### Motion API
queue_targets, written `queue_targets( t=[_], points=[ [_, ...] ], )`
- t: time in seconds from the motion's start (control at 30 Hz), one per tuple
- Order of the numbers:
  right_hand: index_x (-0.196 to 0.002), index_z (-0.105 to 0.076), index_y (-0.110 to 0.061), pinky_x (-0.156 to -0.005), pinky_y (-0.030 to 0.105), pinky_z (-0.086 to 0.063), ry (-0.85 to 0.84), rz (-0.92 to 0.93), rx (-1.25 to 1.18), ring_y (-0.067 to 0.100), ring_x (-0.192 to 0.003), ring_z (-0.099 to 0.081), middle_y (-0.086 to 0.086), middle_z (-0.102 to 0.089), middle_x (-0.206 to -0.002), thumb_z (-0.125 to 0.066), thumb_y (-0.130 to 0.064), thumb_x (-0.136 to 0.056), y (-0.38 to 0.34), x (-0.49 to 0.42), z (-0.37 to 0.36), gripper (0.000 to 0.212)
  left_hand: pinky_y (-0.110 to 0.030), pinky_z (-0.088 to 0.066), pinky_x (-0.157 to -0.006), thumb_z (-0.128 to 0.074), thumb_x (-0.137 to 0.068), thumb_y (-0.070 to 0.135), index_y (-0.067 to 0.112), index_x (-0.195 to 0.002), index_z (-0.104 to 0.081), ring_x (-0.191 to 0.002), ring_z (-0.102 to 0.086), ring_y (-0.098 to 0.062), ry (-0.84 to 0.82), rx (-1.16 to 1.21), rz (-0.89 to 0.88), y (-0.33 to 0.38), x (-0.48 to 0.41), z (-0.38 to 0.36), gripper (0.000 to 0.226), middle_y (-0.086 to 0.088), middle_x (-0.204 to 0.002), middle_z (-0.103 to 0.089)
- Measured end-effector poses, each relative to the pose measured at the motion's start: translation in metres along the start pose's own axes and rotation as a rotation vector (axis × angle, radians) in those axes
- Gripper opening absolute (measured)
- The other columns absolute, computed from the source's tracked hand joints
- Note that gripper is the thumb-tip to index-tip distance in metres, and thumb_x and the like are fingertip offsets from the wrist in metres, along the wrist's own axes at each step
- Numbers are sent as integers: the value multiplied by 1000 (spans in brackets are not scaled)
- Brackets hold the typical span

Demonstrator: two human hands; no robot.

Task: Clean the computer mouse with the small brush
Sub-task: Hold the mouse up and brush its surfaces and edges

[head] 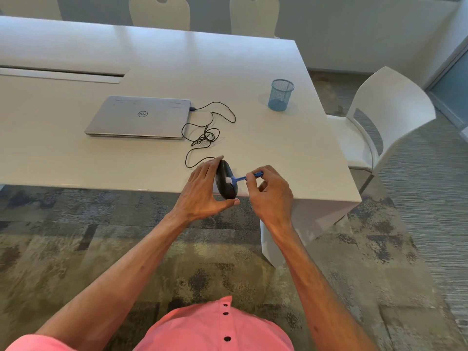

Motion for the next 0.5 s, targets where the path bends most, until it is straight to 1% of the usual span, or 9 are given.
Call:
queue_targets(
  t=[0.07, 0.13, 0.2, 0.3, 0.37, 0.4, 0.47, 0.5],
  points=[
    [-95, -75, -22, -59, 21, -40, 17, -30, 15, 3, -62, -59, -16, -66, -85, -69, -37, -105, 5, 1, 4, 19, -44, -36, -135, -77, -78, 93, 18, -180, -20, -157, -45, -24, 3, 9, 12, -2, 1, 0, 138, -5, -173, -43],
    [-90, -74, -24, -58, 20, -38, 54, -30, -5, 2, -61, -58, -17, -64, -83, -68, -37, -103, 7, 2, 9, 19, -45, -38, -133, -79, -78, 92, 18, -179, -21, -152, -49, -24, 6, 13, 27, -4, 2, -1, 138, -5, -168, -48],
    [-94, -75, -25, -59, 15, -40, 49, 21, -77, 5, -64, -63, -18, -67, -91, -70, -37, -104, 5, 3, 10, 17, -46, -38, -133, -76, -78, 94, 18, -180, -22, -149, -51, -24, 0, 10, 52, -7, 2, -2, 138, -6, -165, -52],
    [-98, -78, -24, -62, 13, -43, -44, 120, -177, 6, -69, -66, -20, -71, -102, -72, -35, -104, 3, 4, 6, 13, -46, -26, -141, -71, -79, 98, 19, -179, -23, -157, -49, -27, -16, -6, 60, -8, 0, -3, 137, -7, -170, -52],
    [-97, -77, -24, -63, 19, -48, -76, 150, -141, 6, -67, -66, -19, -71, -102, -73, -35, -103, 5, 7, 1, 14, -43, -20, -142, -67, -79, 102, 18, -178, -26, -160, -47, -26, -9, -11, 53, -7, -2, -1, 137, -7, -172, -51],
    [-96, -77, -23, -65, 25, -53, -82, 156, -115, 7, -66, -66, -19, -71, -101, -74, -34, -103, 7, 9, 0, 14, -43, -20, -142, -64, -79, 104, 17, -178, -27, -159, -48, -26, -4, -14, 48, -7, -3, 0, 137, -7, -172, -51],
    [-94, -76, -22, -73, 39, -61, -83, 170, -56, 8, -63, -66, -17, -71, -99, -75, -33, -102, 11, 10, -1, 14, -41, -19, -142, -56, -78, 108, 13, -176, -29, -158, -49, -27, -1, -24, 38, -6, -4, 1, 139, -10, -172, -51],
    [-93, -76, -21, -76, 42, -61, -76, 182, -23, 9, -62, -66, -16, -71, -99, -75, -33, -102, 12, 10, -1, 14, -40, -17, -142, -53, -78, 109, 12, -176, -30, -158, -49, -28, -5, -30, 38, -6, -4, 1, 141, -11, -172, -51]
  ],
)
Point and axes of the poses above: each hand's wrist, its own x-axis away from the middle knuckle, its own z-axis out of the back of the hand, y = z × x, the point moved 5 cm from there along -x, towards the middle knuckle
